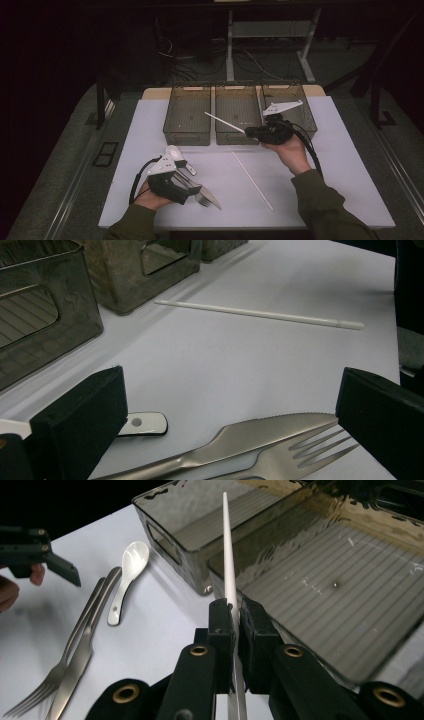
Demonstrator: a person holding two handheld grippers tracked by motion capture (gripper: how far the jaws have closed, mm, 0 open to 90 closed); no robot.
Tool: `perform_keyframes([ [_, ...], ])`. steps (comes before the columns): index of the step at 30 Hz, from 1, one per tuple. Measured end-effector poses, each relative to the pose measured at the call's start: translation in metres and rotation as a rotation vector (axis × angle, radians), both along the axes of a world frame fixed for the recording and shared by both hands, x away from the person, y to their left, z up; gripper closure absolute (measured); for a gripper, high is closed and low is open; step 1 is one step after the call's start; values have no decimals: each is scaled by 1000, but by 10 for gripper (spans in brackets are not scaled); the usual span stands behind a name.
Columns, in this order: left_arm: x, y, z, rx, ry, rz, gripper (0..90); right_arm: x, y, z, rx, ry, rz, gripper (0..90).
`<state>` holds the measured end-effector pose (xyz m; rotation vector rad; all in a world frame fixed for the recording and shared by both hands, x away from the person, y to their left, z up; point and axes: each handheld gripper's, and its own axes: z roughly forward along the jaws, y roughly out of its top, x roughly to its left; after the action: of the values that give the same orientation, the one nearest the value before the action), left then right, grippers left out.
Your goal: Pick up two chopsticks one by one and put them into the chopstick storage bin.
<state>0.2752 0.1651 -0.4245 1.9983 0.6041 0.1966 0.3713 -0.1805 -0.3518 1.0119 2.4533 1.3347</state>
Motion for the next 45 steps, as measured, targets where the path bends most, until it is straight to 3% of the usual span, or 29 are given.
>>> perform_keyframes([
  [27, 2, -3, 1, -6, -1, -12, 0, 60, 82, 13, -51, 28, -60, 842],
  [37, 3, -4, 2, -12, -19, -19, 0, 83, 122, -1, -85, 60, -76, 842],
  [45, 3, -5, 1, -16, 1, -31, 0, 95, 143, -13, -99, 85, -84, 841],
])
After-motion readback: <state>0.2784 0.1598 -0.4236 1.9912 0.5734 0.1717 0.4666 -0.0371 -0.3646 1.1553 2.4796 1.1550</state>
